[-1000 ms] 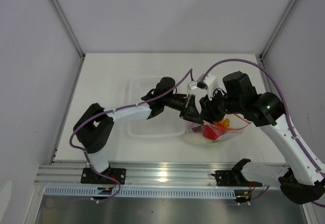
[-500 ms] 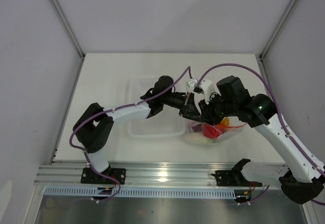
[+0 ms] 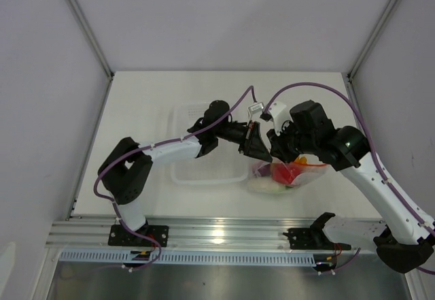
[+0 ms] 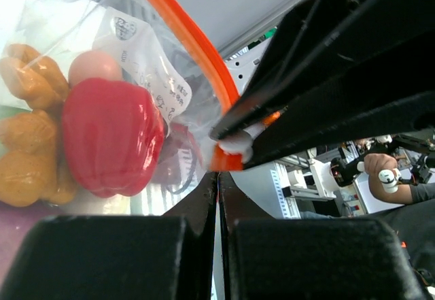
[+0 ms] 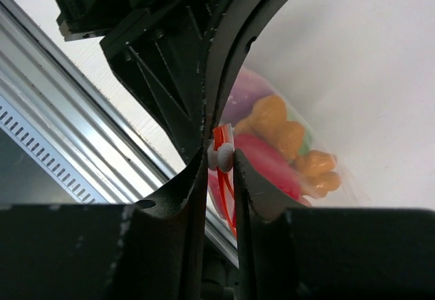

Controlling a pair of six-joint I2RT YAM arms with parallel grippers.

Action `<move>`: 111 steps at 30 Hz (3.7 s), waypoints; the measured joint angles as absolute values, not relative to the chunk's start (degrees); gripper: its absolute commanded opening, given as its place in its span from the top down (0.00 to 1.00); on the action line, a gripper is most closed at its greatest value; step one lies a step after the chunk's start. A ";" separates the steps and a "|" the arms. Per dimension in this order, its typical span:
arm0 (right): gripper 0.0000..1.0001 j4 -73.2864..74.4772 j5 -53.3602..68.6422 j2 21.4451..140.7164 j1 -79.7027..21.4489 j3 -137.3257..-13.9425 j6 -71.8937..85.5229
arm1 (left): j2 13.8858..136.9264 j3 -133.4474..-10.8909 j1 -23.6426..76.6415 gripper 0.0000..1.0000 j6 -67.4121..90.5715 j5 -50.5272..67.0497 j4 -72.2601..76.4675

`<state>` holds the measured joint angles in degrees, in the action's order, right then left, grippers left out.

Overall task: Place the food in the zip-top bag and seal the zipper
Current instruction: Zip the zipper food storage bag at the center of the board.

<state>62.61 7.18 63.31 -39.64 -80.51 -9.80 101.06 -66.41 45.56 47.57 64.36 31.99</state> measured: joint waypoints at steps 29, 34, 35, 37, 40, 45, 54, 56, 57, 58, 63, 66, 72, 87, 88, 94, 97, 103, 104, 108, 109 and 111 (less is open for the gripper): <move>1.00 62.37 16.75 63.51 -38.72 -81.87 -7.09 | 99.22 -59.02 42.61 0.60 40.91 69.41 46.89; 1.00 62.46 17.47 64.60 -38.54 -81.95 -7.14 | 99.18 -59.27 42.61 0.64 40.47 69.36 46.57; 1.00 62.46 17.50 64.77 -38.54 -81.95 -7.14 | 99.18 -59.35 42.63 0.66 40.51 69.38 46.59; 1.00 62.43 17.45 64.99 -38.54 -81.95 -7.18 | 99.18 -59.75 42.76 0.72 40.66 69.38 46.52; 1.00 62.43 17.08 65.10 -38.54 -81.95 -7.35 | 99.18 -60.66 43.03 0.88 41.10 69.41 46.57; 1.00 62.57 15.62 65.45 -38.48 -81.95 -7.55 | 99.18 -60.75 43.22 0.99 41.50 69.19 46.83; 1.00 62.63 11.35 65.71 -38.52 -79.94 -7.64 | 95.15 -53.56 41.69 0.99 44.82 62.70 51.99; 1.00 62.70 10.46 65.71 -38.52 -79.33 -7.73 | 94.11 -52.10 41.01 1.00 46.26 61.21 54.08; 1.00 62.72 10.04 65.71 -38.52 -79.09 -7.77 | 93.60 -51.51 40.82 1.00 46.74 60.14 54.98; 1.00 62.72 9.80 65.71 -38.50 -78.94 -7.79 | 93.08 -51.03 40.69 1.00 47.22 59.35 55.53; 1.00 62.59 10.22 65.43 -38.50 -78.59 -7.75 | 92.27 -50.35 40.58 0.57 49.47 57.39 58.13; 1.00 62.65 11.33 64.71 -38.50 -78.65 -7.62 | 93.38 -50.65 40.60 0.53 52.58 59.81 62.22; 1.00 62.94 14.35 64.64 -38.50 -81.41 -7.49 | 96.44 -52.27 40.97 0.43 54.48 64.31 67.18; 1.00 63.70 17.28 67.72 -38.96 -84.99 -7.33 | 91.74 -52.88 43.38 0.46 32.75 58.54 42.46; 1.00 63.72 17.30 67.72 -38.98 -85.03 -7.33 | 91.74 -53.30 43.38 0.53 32.38 58.50 41.56; 1.00 63.79 17.19 67.83 -39.05 -85.17 -7.33 | 91.90 -56.25 43.40 0.71 31.44 58.94 39.75; 1.00 63.83 16.99 68.23 -39.05 -85.23 -7.35 | 92.07 -56.49 43.42 0.73 31.48 59.24 39.62; 1.00 63.96 15.88 69.30 -39.03 -85.25 -7.35 | 92.58 -56.71 43.55 0.99 31.62 60.64 39.05; 1.00 63.96 15.66 69.36 -39.05 -85.25 -7.35 | 92.60 -56.71 43.55 0.99 31.66 60.80 39.07; 1.00 64.01 14.61 69.36 -39.07 -85.25 -7.35 | 92.60 -55.77 43.35 1.00 32.99 61.10 41.41; 1.00 64.01 14.20 69.36 -39.18 -85.19 -7.35 | 92.60 -55.05 43.09 1.00 34.09 61.08 43.07; 1.00 64.16 13.19 69.36 -39.42 -84.97 -7.53 | 92.60 -52.93 42.41 1.00 37.80 61.08 47.64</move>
<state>64.16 13.19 69.36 -39.42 -84.97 -7.53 92.60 -52.93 42.41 37.80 61.08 47.64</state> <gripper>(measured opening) 0.039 0.004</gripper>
